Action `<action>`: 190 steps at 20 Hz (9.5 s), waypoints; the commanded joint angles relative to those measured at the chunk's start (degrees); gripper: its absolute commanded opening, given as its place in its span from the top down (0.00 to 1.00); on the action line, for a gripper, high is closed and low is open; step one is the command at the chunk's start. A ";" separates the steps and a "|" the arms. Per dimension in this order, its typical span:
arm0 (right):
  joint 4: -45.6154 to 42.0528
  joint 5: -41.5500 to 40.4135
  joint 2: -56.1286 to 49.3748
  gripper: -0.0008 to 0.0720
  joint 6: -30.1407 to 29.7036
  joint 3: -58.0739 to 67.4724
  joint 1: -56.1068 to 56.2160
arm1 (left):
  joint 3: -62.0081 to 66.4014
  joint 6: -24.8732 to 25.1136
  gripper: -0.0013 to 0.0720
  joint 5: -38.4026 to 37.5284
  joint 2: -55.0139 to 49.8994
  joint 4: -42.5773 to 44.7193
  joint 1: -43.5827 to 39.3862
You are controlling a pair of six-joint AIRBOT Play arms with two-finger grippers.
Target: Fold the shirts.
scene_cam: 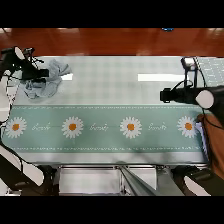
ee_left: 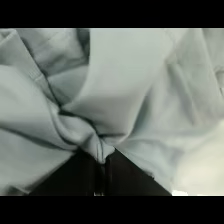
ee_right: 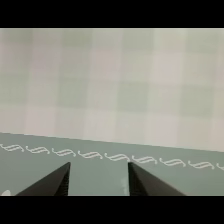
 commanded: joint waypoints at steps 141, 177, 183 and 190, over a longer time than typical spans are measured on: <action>30.14 4.39 -20.17 0.95 -18.64 17.84 -16.63 | -35.82 25.16 0.95 18.67 23.93 -56.89 -4.33; 45.70 18.56 -7.06 0.42 -32.94 -14.14 -43.91 | -88.08 19.02 0.29 16.59 48.89 -61.61 -1.95; 45.70 17.51 -7.13 0.42 -32.92 -14.14 -43.91 | -88.04 25.81 0.30 17.00 44.39 -71.78 -3.28; 45.68 17.55 -7.13 0.42 -32.92 -14.14 -43.91 | -82.55 26.60 0.30 10.56 42.64 -68.17 -3.67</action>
